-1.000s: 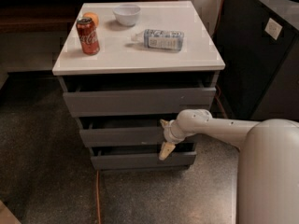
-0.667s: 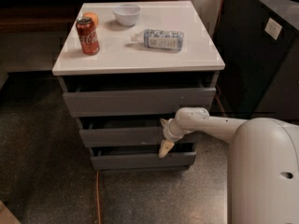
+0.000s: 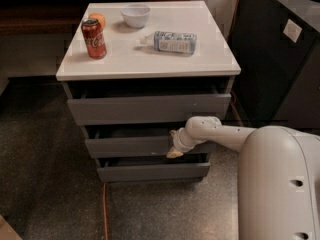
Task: Place coke can into middle drawer
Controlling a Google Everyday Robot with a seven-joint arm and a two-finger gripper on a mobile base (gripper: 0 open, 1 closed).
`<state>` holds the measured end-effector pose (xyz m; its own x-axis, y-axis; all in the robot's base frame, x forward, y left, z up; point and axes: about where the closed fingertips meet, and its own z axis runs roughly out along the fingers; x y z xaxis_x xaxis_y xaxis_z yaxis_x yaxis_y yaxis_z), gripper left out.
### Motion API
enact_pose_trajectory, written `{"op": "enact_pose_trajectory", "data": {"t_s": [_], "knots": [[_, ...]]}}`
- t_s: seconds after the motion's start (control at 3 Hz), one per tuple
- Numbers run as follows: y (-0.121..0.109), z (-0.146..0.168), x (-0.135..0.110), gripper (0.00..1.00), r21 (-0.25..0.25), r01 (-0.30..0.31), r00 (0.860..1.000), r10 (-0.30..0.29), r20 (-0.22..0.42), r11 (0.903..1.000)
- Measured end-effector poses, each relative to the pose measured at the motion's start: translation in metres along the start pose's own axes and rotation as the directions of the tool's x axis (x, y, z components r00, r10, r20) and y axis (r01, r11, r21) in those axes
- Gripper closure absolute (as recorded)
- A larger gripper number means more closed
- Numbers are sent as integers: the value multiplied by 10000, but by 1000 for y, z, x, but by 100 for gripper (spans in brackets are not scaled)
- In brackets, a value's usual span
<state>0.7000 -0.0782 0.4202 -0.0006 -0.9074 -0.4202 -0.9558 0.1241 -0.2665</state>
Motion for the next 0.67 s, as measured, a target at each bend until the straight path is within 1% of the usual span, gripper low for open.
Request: {"op": "enact_pose_trajectory", "data": {"t_s": [0.33,0.67], "knots": [[10,1,0,65,-59,-81,9999,82,64,9999],[9,-2,-1,89,-61,-83,9999,84,65,9999]]}}
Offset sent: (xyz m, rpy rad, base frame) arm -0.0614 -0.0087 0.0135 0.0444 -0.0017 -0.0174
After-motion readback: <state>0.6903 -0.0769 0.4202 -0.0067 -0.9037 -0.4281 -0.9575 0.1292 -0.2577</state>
